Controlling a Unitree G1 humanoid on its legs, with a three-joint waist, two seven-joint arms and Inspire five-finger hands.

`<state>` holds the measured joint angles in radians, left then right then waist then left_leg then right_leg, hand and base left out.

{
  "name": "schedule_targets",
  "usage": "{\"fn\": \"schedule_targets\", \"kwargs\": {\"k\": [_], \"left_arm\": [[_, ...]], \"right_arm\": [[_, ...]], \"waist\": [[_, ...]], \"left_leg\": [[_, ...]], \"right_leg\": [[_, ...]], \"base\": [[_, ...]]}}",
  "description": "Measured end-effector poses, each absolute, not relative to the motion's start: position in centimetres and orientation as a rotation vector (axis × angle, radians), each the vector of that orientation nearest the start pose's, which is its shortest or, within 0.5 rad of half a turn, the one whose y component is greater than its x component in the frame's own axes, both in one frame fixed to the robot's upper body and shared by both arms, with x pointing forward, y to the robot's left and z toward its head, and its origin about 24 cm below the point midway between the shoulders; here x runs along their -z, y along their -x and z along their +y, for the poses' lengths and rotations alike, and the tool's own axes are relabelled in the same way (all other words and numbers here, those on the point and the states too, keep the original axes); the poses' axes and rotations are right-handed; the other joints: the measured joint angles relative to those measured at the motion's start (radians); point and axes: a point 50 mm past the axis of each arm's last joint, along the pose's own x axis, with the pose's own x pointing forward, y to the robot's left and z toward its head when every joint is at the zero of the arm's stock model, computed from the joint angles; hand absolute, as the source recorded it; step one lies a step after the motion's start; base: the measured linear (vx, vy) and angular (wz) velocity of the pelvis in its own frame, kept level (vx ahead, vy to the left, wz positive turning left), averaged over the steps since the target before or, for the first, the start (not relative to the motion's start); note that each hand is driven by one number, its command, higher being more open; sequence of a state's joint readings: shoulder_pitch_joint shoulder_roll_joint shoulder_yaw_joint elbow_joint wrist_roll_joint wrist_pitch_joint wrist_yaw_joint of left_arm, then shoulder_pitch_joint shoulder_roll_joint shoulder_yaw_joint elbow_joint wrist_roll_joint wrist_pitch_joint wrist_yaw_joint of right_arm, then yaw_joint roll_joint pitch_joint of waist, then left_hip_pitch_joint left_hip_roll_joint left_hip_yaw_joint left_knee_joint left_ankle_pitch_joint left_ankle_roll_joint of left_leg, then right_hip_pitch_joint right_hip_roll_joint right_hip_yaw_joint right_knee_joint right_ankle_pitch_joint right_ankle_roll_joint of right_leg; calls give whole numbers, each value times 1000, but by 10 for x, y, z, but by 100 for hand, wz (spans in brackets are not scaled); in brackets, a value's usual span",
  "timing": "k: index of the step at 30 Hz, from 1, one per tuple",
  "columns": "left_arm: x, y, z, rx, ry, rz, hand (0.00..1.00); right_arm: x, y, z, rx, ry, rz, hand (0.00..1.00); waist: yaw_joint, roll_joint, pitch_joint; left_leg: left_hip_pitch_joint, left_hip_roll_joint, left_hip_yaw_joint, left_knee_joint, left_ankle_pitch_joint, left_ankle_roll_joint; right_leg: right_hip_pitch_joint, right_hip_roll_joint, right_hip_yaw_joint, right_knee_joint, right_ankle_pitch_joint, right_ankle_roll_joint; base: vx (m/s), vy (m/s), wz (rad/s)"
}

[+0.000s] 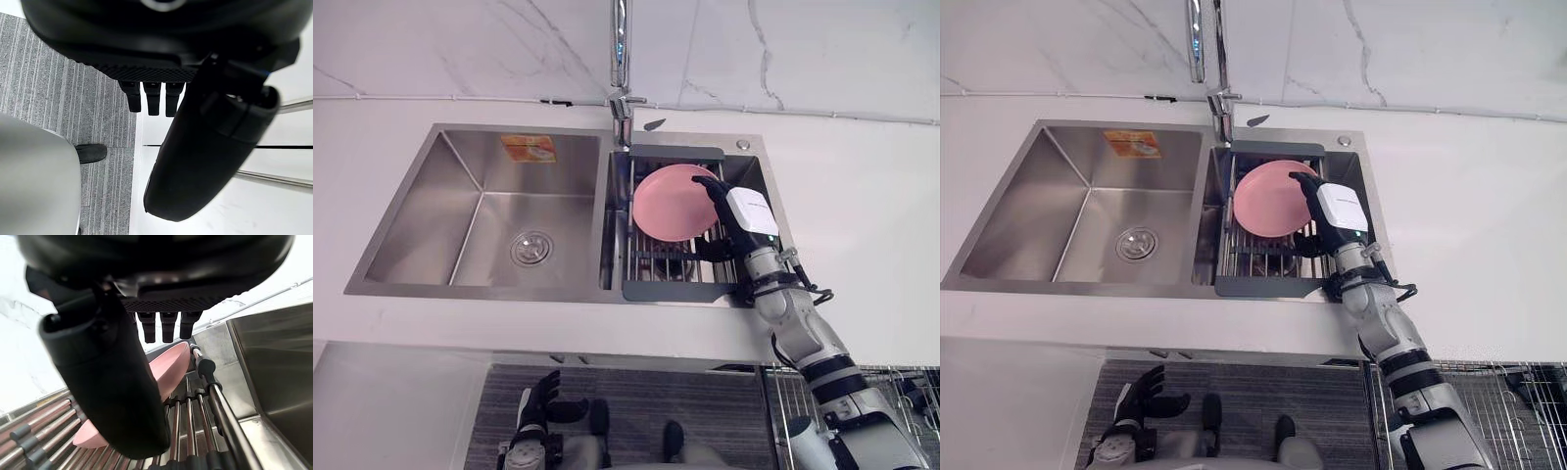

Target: Walk over to the sink, pick up the cup, carry it to the dishwasher, place the cup inside the dishwasher, then close the dishwasher door

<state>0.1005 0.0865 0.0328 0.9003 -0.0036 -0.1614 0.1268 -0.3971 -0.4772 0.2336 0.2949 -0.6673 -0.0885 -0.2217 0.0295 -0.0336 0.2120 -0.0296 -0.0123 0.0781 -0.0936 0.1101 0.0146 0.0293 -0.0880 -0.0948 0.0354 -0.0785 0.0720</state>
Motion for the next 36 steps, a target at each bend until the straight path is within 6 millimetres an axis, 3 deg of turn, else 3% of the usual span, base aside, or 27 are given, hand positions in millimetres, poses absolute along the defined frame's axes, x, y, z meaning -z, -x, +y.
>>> {"fn": "schedule_targets", "kwargs": {"k": [2, 3, 14, 36], "left_arm": [[138, -130, 197, -217, -104, 827, 90], [137, -132, 198, -218, -103, 824, 90], [136, -134, 201, -229, -96, 814, 90], [133, -139, 200, -234, -75, 790, 90]], "right_arm": [[-105, -326, -184, -12, 1201, -333, 90], [-108, -328, -185, -18, 1223, -341, 30], [-111, -337, -184, -61, 1304, -351, 30], [-124, -321, -168, -109, 1220, -478, 30]], "waist": [[0, -3, 5], [0, -5, 9], [3, -18, 19], [11, -14, 43]], "left_leg": [[-14, 1, -1, 0, 4, -3], [-24, 2, -2, 0, 9, -3], [-39, 4, -1, 0, 17, -2], [-37, 19, 12, 1, 24, -4]], "right_leg": [[-13, 1, -2, 0, -2, 4], [-22, 2, -5, 0, 1, 6], [-35, 3, -10, -1, 10, 6], [-40, 15, 7, 0, 21, -10]], "base": [[-86, 7, 3], [-69, 11, 4], [-8, 3, 0], [3, -1, -1]]}}
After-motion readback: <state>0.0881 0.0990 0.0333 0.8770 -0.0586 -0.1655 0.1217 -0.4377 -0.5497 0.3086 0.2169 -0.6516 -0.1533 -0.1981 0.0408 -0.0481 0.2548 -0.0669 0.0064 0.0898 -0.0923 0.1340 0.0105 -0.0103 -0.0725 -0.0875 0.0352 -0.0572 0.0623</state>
